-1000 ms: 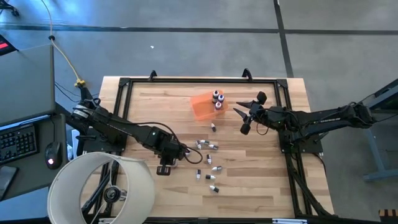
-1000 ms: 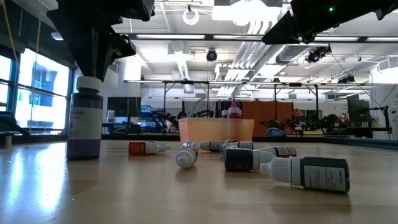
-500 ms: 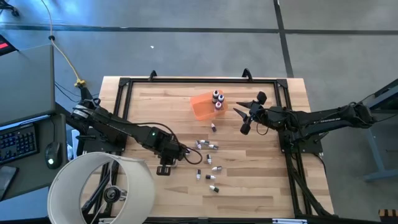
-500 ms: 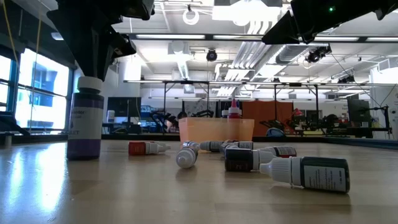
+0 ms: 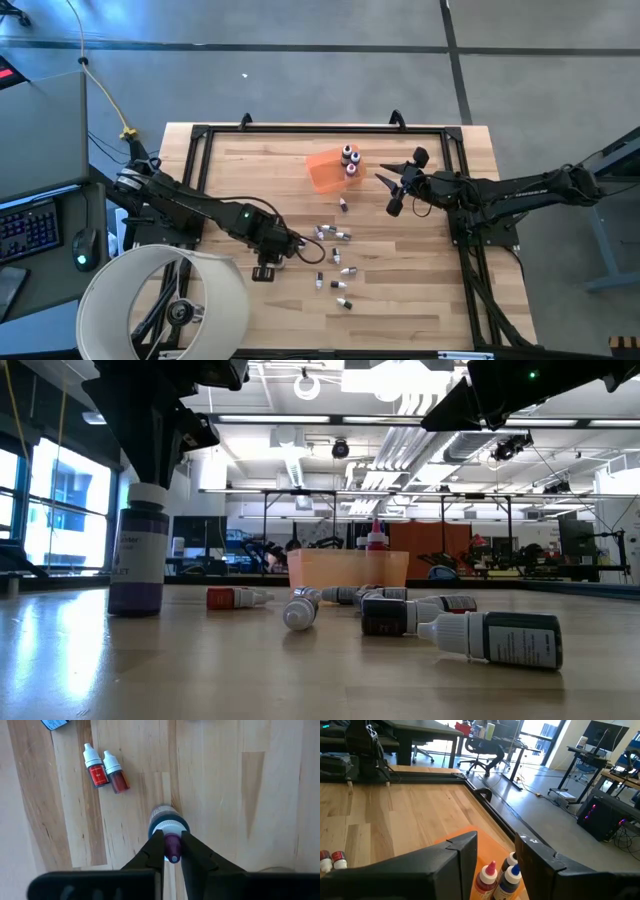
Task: Pick & Place food coloring
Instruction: Put the big violet food coloring bottle into the orange bin
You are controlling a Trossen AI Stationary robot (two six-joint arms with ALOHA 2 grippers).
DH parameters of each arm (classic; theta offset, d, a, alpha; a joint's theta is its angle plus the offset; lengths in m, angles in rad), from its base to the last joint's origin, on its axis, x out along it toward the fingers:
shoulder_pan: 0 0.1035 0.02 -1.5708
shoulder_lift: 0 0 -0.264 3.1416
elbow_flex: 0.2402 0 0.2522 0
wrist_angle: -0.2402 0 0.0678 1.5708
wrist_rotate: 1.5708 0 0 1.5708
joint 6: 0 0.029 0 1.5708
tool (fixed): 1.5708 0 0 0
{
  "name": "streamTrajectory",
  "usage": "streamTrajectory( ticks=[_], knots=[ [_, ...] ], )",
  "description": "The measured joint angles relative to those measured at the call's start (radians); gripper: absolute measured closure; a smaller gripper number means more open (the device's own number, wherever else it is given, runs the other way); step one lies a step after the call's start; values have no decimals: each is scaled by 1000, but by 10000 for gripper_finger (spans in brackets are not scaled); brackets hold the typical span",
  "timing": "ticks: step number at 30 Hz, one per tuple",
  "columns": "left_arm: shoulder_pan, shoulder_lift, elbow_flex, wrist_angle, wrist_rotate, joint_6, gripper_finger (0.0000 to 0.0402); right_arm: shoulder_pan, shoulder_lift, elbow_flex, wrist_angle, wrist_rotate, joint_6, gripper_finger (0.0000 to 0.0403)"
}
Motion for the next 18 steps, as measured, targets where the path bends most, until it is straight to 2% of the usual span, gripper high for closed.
streamTrajectory(
  ticks=[8,12,18],
  knots=[
    [1,2,20,-24,-6,16,373,0,0,0,0,0,0,277],
    [1,10,114,-104,-74,87,374,0,0,0,11,0,0,277],
    [67,5,254,-106,-201,276,375,0,0,0,18,0,0,277]
  ],
)
